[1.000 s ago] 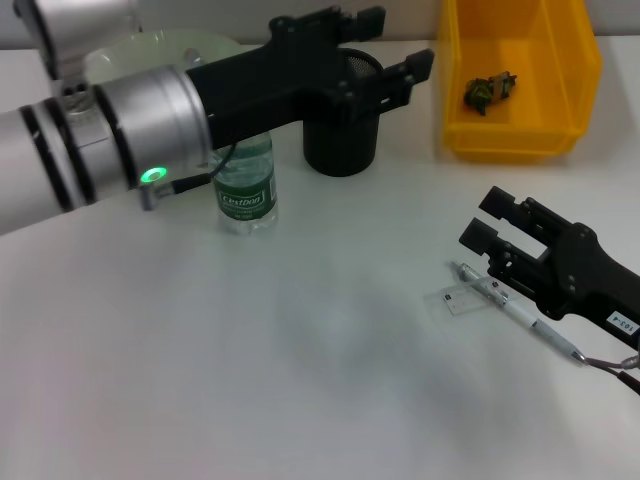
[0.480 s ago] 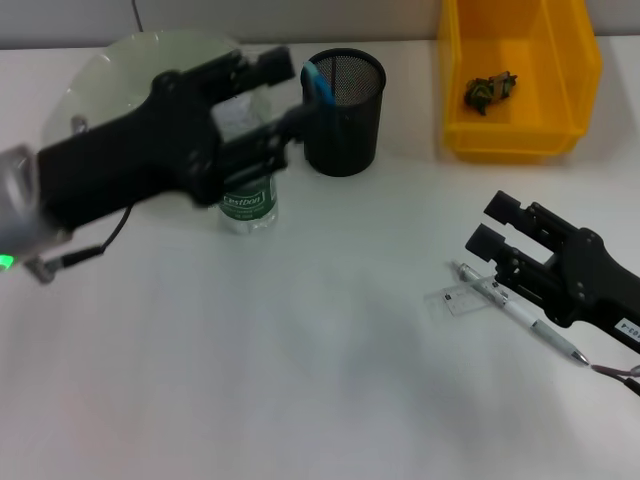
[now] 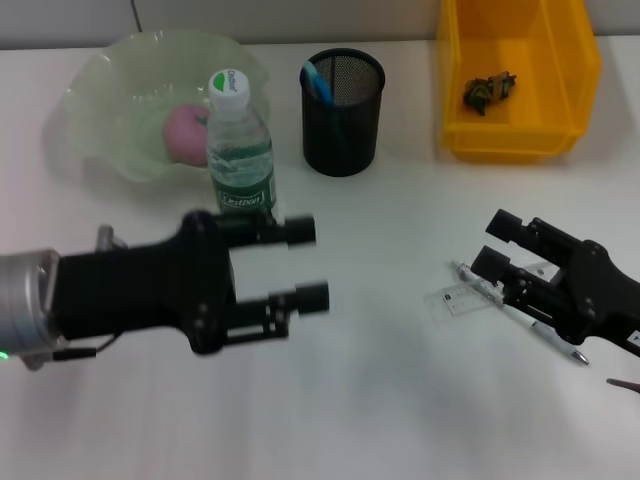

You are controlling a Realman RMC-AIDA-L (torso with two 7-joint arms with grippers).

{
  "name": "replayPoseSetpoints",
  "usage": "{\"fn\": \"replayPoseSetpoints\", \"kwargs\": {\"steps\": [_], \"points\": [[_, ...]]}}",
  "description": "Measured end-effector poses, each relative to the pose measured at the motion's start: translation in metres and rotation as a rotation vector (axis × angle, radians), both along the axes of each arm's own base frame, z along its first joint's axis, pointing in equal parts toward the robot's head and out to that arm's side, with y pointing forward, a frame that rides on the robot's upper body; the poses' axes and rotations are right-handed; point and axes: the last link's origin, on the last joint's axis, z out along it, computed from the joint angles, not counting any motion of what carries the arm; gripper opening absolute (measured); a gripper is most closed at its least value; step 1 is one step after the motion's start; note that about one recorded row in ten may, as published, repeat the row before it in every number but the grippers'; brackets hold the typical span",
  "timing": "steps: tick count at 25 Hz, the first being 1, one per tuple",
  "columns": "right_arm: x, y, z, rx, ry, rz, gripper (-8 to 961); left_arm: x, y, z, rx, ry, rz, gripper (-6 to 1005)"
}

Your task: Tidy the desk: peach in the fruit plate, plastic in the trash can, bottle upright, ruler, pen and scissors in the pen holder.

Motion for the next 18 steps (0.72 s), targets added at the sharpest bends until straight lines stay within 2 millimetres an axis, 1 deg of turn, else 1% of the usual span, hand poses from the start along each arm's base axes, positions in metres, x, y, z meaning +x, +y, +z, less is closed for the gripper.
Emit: {"fn": "replayPoseSetpoints", "kwargs": {"steps": [3, 4, 6, 9, 14, 16, 18], "points": [[0.001, -0.001, -0.001, -0.022, -0.02, 0.015, 662, -0.002, -0.001, -0.003, -0.012, 0.022, 0.0, 631], [0.001, -0.001, -0.001, -0.022, -0.02, 0.015, 662, -0.01, -0.003, -0.01, -0.039, 0.097, 0.005, 631], [0.001, -0.002, -0.001, -0.029, -0.027, 0.02, 662, -0.016, -0.002, -0.01, -0.058, 0.146, 0.022, 631], [0.001, -0.002, -0.001, -0.035, -0.032, 0.023, 663, -0.02, 0.001, -0.009, -0.073, 0.186, 0.035, 631], [0.004, -0.004, 0.0, -0.057, -0.056, 0.031, 662, -0.022, 0.003, -0.009, -0.074, 0.21, 0.041, 631], [0.005, -0.003, 0.004, -0.088, -0.081, 0.044, 662, -0.021, 0.004, -0.009, -0.072, 0.209, 0.04, 631], [0.004, 0.0, 0.014, -0.132, -0.114, 0.066, 661, -0.021, 0.005, -0.01, -0.07, 0.211, 0.039, 631]]}}
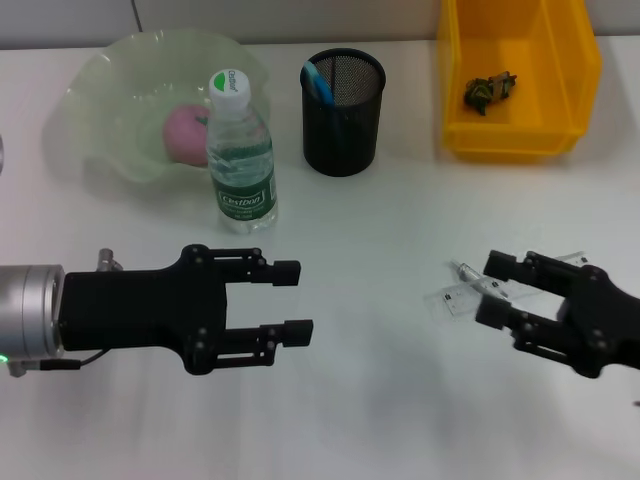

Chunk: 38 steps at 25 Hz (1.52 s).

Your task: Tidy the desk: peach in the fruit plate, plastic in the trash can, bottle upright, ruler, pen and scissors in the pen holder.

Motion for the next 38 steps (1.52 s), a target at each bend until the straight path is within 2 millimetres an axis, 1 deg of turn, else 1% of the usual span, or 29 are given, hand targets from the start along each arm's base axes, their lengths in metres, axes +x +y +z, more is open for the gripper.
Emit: {"fn": "replayPoseSetpoints", "kwargs": {"steps": [2, 4, 5, 6, 7, 8, 9, 10, 11, 14, 15, 16, 17, 19, 20, 21, 24, 25, 26, 29, 30, 31, 34, 35, 36, 38], "points": [[-0.001, 0.003, 0.012, -0.045, -0.03, 0.014, 661, 0.0, 0.001, 0.0, 0.001, 0.001, 0.0, 631], [-0.004, 0.009, 0.032, -0.084, -0.076, 0.029, 662, 0.0, 0.002, -0.002, 0.003, 0.002, 0.005, 631], [-0.011, 0.016, 0.058, -0.124, -0.132, 0.044, 662, 0.0, 0.002, -0.003, 0.006, 0.002, 0.01, 631], [-0.014, 0.019, 0.069, -0.132, -0.159, 0.048, 662, 0.0, 0.002, -0.003, 0.006, 0.002, 0.01, 631], [-0.014, 0.019, 0.069, -0.132, -0.159, 0.048, 662, 0.0, 0.002, -0.003, 0.006, 0.002, 0.01, 631], [-0.019, 0.022, 0.083, -0.134, -0.188, 0.053, 662, 0.0, 0.002, -0.005, 0.009, 0.001, 0.015, 631], [-0.024, 0.025, 0.094, -0.138, -0.212, 0.059, 662, -0.001, 0.0, -0.007, 0.011, -0.002, 0.021, 631], [-0.04, 0.033, 0.118, -0.142, -0.276, 0.087, 663, -0.002, 0.0, -0.007, 0.009, -0.003, 0.026, 631], [-0.04, 0.033, 0.118, -0.142, -0.276, 0.087, 663, -0.002, 0.0, -0.007, 0.009, -0.003, 0.026, 631], [-0.064, 0.044, 0.143, -0.165, -0.388, 0.119, 663, -0.003, -0.001, -0.008, 0.005, -0.004, 0.034, 631], [-0.077, 0.053, 0.153, -0.192, -0.474, 0.113, 663, -0.003, -0.001, -0.008, 0.004, -0.004, 0.036, 631], [-0.077, 0.053, 0.153, -0.192, -0.474, 0.113, 662, -0.003, -0.002, -0.009, 0.003, -0.006, 0.04, 631], [-0.082, 0.057, 0.156, -0.204, -0.51, 0.106, 662, -0.004, -0.002, -0.01, 0.001, -0.007, 0.043, 631], [-0.093, 0.07, 0.159, -0.226, -0.592, 0.098, 662, -0.005, -0.003, -0.011, -0.003, -0.009, 0.048, 631], [-0.103, 0.081, 0.159, -0.247, -0.656, 0.102, 662, -0.005, -0.003, -0.011, -0.004, -0.009, 0.05, 631], [-0.103, 0.081, 0.159, -0.247, -0.656, 0.102, 662, -0.005, -0.003, -0.011, -0.004, -0.009, 0.05, 631], [-0.121, 0.097, 0.153, -0.302, -0.788, 0.112, 661, -0.005, -0.003, -0.011, -0.006, -0.01, 0.054, 631], [-0.131, 0.105, 0.146, -0.335, -0.882, 0.125, 661, -0.005, -0.002, -0.012, -0.005, -0.01, 0.055, 631], [-0.131, 0.105, 0.146, -0.335, -0.882, 0.125, 662, -0.005, -0.002, -0.012, -0.005, -0.01, 0.055, 631], [-0.146, 0.114, 0.131, -0.376, -1.014, 0.159, 663, -0.005, -0.002, -0.012, -0.001, -0.009, 0.058, 631], [-0.154, 0.117, 0.119, -0.391, -1.073, 0.19, 663, -0.006, -0.002, -0.013, -0.001, -0.011, 0.064, 631], [-0.154, 0.117, 0.119, -0.391, -1.073, 0.19, 663, -0.006, -0.002, -0.013, -0.001, -0.011, 0.064, 631], [-0.165, 0.121, 0.1, -0.392, -1.166, 0.265, 662, -0.006, 0.0, -0.015, -0.001, -0.01, 0.071, 631], [-0.169, 0.122, 0.086, -0.382, -1.22, 0.331, 662, -0.006, 0.0, -0.015, -0.001, -0.009, 0.072, 631], [-0.169, 0.122, 0.086, -0.382, -1.22, 0.331, 662, -0.006, 0.0, -0.015, -0.001, -0.009, 0.072, 631], [-0.17, 0.123, 0.077, -0.362, -1.249, 0.385, 661, -0.006, 0.0, -0.016, 0.001, -0.007, 0.076, 631]]}}
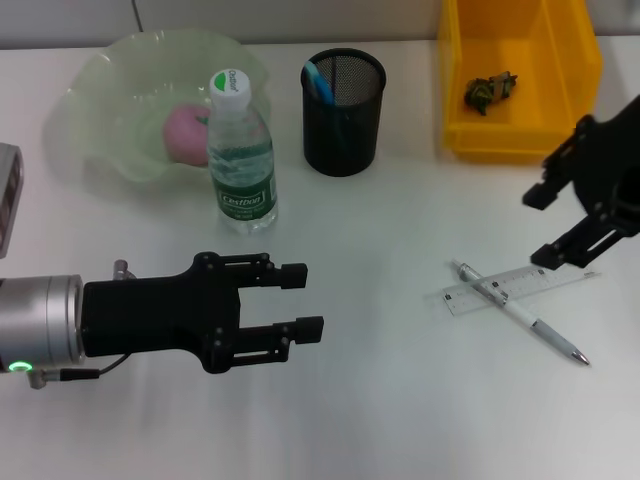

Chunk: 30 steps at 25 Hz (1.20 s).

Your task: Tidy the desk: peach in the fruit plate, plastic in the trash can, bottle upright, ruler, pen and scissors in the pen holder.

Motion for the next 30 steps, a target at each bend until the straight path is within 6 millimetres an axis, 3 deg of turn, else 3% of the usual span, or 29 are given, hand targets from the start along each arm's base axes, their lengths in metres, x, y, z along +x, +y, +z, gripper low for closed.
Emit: {"fn": "replayPoseSetpoints", "kwargs": {"steps": [6, 12, 30], "points": [[0.002, -0.001, -0.021, -0.025, -0.056, 0.114, 663, -0.001, 0.0, -0.001, 0.0, -0.004, 0.01, 631], [0.016, -0.002, -0.043, -0.075, -0.098, 0.143, 662, -0.003, -0.002, -0.001, 0.001, -0.003, 0.019, 631], [0.023, -0.007, -0.077, -0.142, -0.14, 0.299, 663, -0.003, 0.0, -0.003, 0.001, -0.005, 0.026, 631]]}}
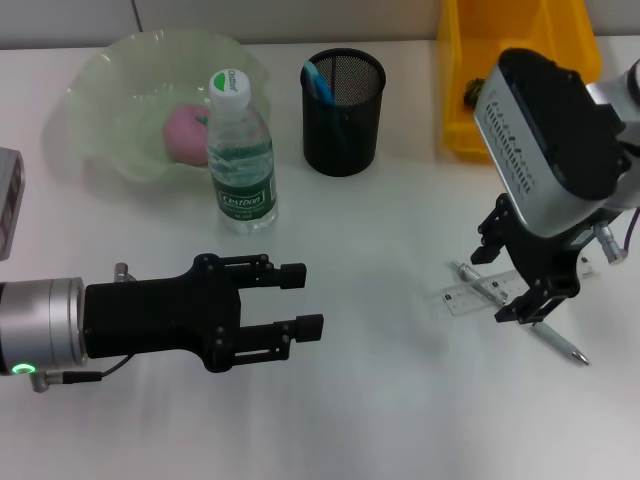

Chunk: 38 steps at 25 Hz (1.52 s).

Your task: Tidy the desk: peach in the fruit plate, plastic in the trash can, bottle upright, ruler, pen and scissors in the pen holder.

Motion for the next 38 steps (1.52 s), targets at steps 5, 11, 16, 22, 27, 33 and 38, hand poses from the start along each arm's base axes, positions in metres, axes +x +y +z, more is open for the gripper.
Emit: {"fn": "replayPoseSetpoints", "kwargs": {"steps": [5, 11, 16, 22, 27, 33, 38], "points": [[0.003, -0.003, -0.009, -0.022, 0.005, 0.038, 662, 0.0, 0.0, 0.0, -0.001, -0.001, 0.006, 631], [0.01, -0.005, -0.017, -0.038, 0.003, 0.074, 661, -0.002, -0.002, 0.0, 0.003, -0.012, 0.021, 631], [0.015, -0.005, -0.024, -0.039, -0.002, 0.11, 663, -0.003, -0.002, -0.001, 0.0, -0.023, 0.032, 631], [0.02, -0.003, -0.03, -0.037, -0.006, 0.131, 662, -0.004, -0.004, -0.001, -0.001, -0.027, 0.036, 631], [0.024, -0.001, -0.034, -0.032, -0.01, 0.138, 661, -0.003, -0.004, -0.001, -0.004, -0.03, 0.034, 631], [0.026, 0.0, -0.036, -0.027, -0.009, 0.136, 662, -0.003, -0.004, -0.001, -0.006, -0.029, 0.031, 631], [0.026, 0.002, -0.04, -0.021, -0.009, 0.15, 662, -0.004, -0.004, -0.001, -0.003, -0.027, 0.034, 631]]}}
